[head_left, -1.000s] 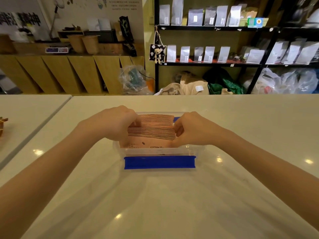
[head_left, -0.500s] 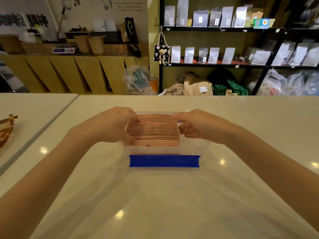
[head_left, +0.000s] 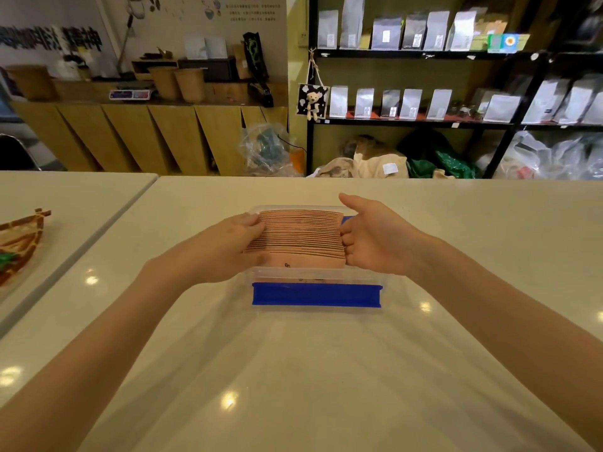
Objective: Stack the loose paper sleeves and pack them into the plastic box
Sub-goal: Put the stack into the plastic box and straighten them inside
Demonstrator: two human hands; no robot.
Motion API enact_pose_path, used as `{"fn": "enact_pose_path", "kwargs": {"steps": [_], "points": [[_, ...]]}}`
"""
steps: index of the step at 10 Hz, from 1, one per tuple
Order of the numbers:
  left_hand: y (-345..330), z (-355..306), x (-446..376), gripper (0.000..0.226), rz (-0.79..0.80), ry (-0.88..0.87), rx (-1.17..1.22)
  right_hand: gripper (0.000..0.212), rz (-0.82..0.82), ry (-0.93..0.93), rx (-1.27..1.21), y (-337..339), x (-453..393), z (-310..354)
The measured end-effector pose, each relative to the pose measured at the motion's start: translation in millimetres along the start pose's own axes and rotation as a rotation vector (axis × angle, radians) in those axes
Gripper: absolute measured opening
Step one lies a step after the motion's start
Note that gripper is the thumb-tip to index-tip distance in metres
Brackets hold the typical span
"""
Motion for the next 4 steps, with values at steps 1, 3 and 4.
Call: {"fn": "enact_pose_path", "kwargs": {"steps": [1,3,4], "points": [[3,-1,1,0.060,0.007,0.014,0.014,0.046,-0.063,0.016,0.011,0,6,2],[30,-6,4,0.052,-0.194,-0.037,0.040,0.046,-0.266,0.499,0.369,-3,61,17],[54,-14,9,0.042,-0.401,-0.151,0.070,0.041,-0.280,0.894,0.562,-4,121,10]]}}
Point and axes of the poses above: each hand's wrist, its own x-axis away from the middle knuckle, its own y-axis out of the back of the hand, z = x × y, the point moved 1 cm from there along -x, towards the middle knuckle, and after that the axes turned 7 degrees about -y, right-handed, at the moved point
